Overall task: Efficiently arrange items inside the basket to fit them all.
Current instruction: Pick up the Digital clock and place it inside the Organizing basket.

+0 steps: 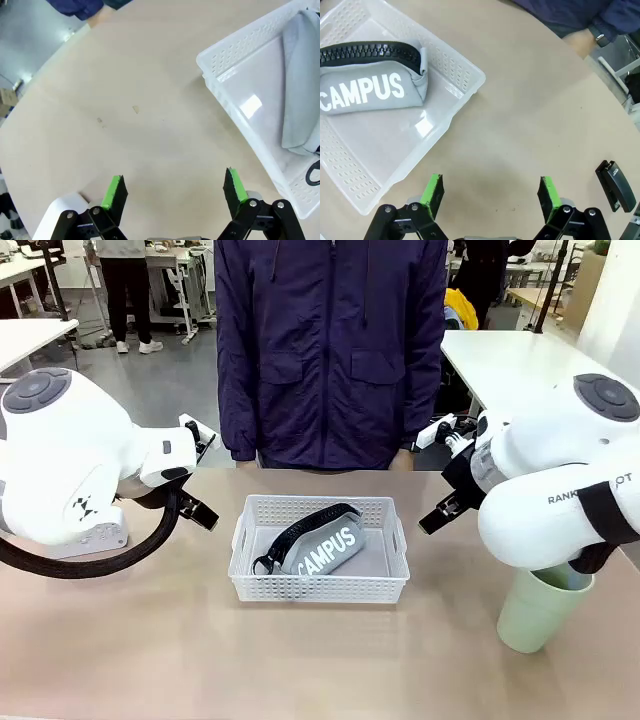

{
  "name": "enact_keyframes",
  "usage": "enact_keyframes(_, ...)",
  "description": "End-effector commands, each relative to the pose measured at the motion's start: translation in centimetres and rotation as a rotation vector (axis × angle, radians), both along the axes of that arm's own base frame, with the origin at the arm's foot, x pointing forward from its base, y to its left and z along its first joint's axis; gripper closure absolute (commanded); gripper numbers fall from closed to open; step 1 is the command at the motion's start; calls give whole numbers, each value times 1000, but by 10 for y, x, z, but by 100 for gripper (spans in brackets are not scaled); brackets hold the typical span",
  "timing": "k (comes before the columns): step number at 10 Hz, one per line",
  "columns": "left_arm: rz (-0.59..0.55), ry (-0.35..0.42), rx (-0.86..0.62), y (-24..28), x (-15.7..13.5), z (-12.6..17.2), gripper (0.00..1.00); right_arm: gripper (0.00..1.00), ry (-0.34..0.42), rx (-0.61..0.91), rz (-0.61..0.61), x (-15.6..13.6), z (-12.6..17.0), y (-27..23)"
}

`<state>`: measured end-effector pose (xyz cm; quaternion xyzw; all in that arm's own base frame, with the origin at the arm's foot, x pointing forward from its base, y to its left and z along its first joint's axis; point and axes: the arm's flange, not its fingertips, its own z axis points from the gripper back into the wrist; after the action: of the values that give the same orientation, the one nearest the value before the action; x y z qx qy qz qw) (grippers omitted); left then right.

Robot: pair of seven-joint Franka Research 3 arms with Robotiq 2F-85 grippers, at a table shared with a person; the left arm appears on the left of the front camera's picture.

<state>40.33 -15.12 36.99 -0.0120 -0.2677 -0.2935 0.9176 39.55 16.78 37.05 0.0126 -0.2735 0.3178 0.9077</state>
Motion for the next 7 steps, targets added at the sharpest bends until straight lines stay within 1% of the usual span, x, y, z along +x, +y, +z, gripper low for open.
enact_keyframes(1, 0, 0, 0, 0, 0, 0, 0, 0, 0, 0, 0, 0, 0, 0)
enact_keyframes(7, 0, 0, 0, 0, 0, 0, 0, 0, 0, 0, 0, 0, 0, 0)
